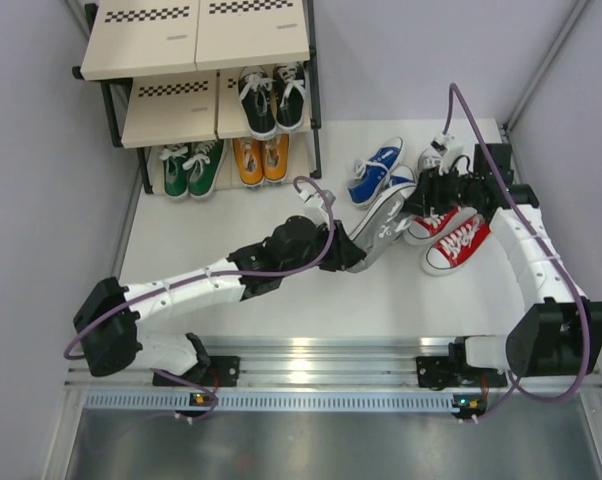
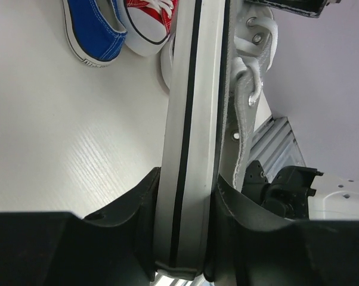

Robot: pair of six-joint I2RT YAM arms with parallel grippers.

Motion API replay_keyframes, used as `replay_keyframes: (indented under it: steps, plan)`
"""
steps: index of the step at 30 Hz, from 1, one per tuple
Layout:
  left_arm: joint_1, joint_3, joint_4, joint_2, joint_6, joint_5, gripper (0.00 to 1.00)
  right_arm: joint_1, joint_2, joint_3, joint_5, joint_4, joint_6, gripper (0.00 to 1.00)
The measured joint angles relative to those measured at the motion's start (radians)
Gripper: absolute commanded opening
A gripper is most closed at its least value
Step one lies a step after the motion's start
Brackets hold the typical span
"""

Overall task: Place and organize the shoes onto the shoe shelf
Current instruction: Pick up the shoe at the center of the board.

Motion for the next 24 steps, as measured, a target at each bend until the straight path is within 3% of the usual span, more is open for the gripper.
replay_keyframes:
  steps: [1,2,4,5,13,24]
  plan:
    - [0.0,-0.02,0.015,-0.013,-0.008,0.0,0.0,0.0,0.0,0.0,-0.011,-0.002,-0.008,0.46]
    - [0.003,-0.042,0.032,-0.028,-0.02,0.002,0.0,0.001,0.0,0.0,-0.021,-0.003,-0.014,0.65]
    - [0.014,-0.101,0.077,-0.071,-0.055,0.011,0.0,0.007,0.0,0.001,-0.058,-0.014,-0.023,0.83]
    - [0.028,-0.147,0.106,-0.101,-0.077,0.016,0.0,0.01,-0.002,0.002,-0.073,-0.021,-0.029,0.99]
    - [0.142,-0.436,0.106,-0.354,-0.256,-0.026,0.0,0.006,-0.034,0.027,-0.151,-0.007,-0.06,0.99]
    - [0.305,-0.406,-0.052,-0.78,-0.268,-0.066,0.0,0.006,-0.061,-0.035,-0.209,0.037,-0.058,0.99]
